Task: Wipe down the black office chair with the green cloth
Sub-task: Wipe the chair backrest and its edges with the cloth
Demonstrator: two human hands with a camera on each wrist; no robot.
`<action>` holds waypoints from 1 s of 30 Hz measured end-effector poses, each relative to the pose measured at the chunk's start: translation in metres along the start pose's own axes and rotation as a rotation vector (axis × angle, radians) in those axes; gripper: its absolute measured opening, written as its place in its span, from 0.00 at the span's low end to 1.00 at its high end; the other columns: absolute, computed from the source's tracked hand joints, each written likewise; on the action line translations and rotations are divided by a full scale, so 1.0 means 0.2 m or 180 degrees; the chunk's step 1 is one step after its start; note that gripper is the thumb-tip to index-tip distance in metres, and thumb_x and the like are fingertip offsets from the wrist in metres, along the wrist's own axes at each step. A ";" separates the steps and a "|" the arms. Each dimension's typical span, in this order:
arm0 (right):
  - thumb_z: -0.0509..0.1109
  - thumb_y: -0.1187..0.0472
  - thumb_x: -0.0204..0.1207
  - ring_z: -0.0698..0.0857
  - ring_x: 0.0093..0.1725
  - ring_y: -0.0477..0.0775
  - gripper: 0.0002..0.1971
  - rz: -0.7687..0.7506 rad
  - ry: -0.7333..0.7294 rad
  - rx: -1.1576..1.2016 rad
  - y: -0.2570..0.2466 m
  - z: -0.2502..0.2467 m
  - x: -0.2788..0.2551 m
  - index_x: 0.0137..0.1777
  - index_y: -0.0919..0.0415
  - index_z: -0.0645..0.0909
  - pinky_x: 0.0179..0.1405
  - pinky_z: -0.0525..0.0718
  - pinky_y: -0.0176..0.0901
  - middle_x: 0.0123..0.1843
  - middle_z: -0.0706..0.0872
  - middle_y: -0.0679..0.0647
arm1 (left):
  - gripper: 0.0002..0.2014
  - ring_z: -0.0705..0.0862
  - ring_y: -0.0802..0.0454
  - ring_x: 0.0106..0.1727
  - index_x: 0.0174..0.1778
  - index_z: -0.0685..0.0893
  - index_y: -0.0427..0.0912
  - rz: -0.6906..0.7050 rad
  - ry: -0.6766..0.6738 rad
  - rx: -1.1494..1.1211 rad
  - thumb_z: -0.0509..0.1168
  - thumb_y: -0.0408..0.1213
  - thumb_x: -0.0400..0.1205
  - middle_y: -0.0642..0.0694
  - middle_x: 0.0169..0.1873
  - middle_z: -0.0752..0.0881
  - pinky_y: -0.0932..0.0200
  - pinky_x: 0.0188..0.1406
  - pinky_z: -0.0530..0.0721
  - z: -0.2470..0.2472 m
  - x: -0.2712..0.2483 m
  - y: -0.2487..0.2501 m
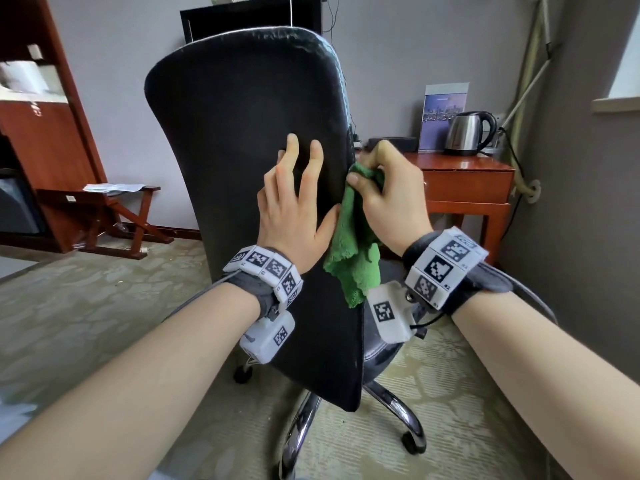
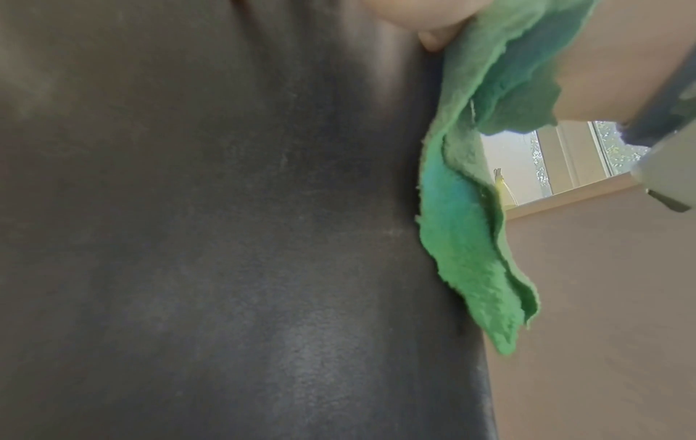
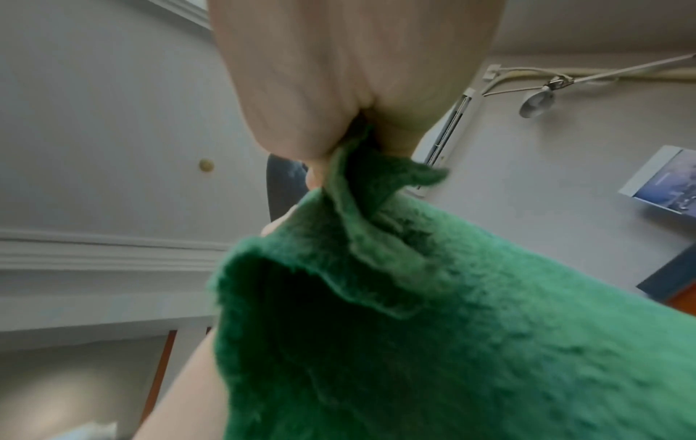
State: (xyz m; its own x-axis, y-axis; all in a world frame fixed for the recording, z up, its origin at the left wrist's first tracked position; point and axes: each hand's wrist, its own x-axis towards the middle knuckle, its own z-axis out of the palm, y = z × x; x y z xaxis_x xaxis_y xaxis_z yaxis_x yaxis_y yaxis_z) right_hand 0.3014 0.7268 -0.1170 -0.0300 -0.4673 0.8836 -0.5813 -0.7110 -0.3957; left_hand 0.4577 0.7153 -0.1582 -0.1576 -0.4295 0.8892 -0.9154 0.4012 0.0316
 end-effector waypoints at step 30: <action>0.76 0.61 0.71 0.75 0.32 0.38 0.10 -0.0075 0.0449 0.0141 -0.26 -0.02 0.40 0.36 0.61 0.77 0.35 0.69 0.22 0.31 0.78 0.42 | 0.39 0.62 0.35 0.82 0.85 0.57 0.37 0.0250 0.0194 -0.0170 0.58 0.53 0.80 0.35 0.86 0.49 0.36 0.77 0.68 -0.15 0.20 -0.07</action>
State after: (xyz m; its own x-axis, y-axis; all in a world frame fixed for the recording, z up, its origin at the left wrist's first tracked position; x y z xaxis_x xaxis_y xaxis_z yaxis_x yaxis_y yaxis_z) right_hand 0.3255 0.7283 -0.0257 -0.1323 -0.3739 0.9180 -0.5468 -0.7449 -0.3823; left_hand 0.4750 0.7174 -0.1084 -0.2038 -0.3456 0.9160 -0.8798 0.4751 -0.0165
